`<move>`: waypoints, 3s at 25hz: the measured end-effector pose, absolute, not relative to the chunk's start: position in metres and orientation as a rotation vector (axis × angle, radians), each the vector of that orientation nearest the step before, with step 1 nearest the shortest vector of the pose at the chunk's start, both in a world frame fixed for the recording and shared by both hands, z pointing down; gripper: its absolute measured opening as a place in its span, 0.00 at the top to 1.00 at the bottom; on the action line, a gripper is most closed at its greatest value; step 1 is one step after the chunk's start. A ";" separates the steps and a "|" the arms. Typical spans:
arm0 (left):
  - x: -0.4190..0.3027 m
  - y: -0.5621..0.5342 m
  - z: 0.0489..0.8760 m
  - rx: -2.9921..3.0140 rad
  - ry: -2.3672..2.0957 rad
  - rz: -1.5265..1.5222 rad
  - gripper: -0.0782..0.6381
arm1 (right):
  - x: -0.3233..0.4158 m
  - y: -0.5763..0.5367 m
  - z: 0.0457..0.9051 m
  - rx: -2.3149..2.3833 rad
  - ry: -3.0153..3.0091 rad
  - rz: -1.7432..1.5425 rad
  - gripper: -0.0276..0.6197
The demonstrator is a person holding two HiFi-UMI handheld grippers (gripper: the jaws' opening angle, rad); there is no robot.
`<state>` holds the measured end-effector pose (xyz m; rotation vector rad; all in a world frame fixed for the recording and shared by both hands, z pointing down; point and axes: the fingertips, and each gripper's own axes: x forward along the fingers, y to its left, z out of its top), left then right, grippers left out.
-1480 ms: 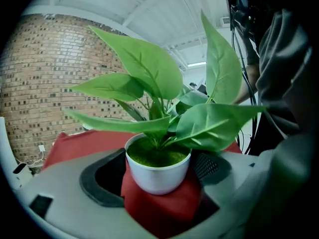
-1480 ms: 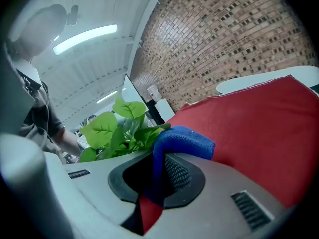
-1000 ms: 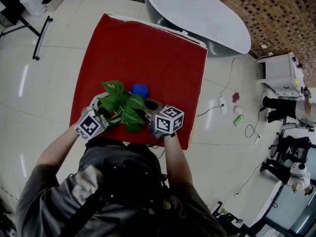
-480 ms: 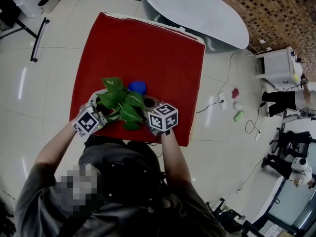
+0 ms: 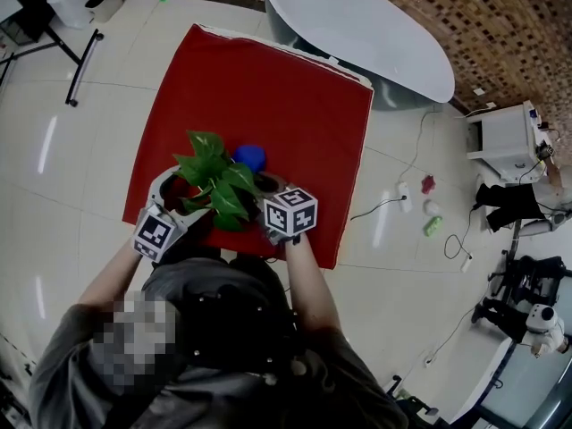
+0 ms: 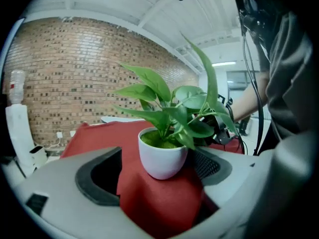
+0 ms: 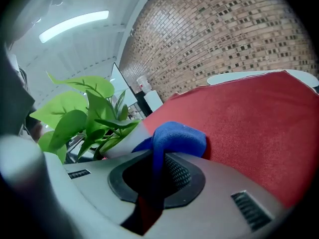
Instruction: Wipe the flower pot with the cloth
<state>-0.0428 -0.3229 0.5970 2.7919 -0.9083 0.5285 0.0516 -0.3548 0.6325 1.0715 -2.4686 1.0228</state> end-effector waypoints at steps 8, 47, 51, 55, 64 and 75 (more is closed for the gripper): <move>-0.040 -0.285 0.606 2.596 -1.314 0.522 0.26 | 0.097 -0.328 0.610 1.304 -2.466 1.054 0.86; -0.008 -0.327 0.594 2.675 -1.306 0.539 0.28 | 0.119 -0.304 0.574 1.124 -2.579 1.006 0.86; -0.010 -0.332 0.599 2.799 -1.102 0.563 0.28 | 0.094 -0.315 0.574 1.020 -2.637 0.977 0.86; -0.009 -0.341 0.599 2.877 -0.915 0.550 0.28 | 0.076 -0.333 0.573 0.943 -2.663 0.950 0.86; -0.006 -0.361 0.600 2.955 -0.622 0.528 0.28 | 0.052 -0.380 0.579 0.854 -2.688 0.939 0.86; -0.004 -0.361 0.606 3.013 -0.494 0.566 0.27 | 0.048 -0.406 0.616 0.811 -2.618 1.078 0.86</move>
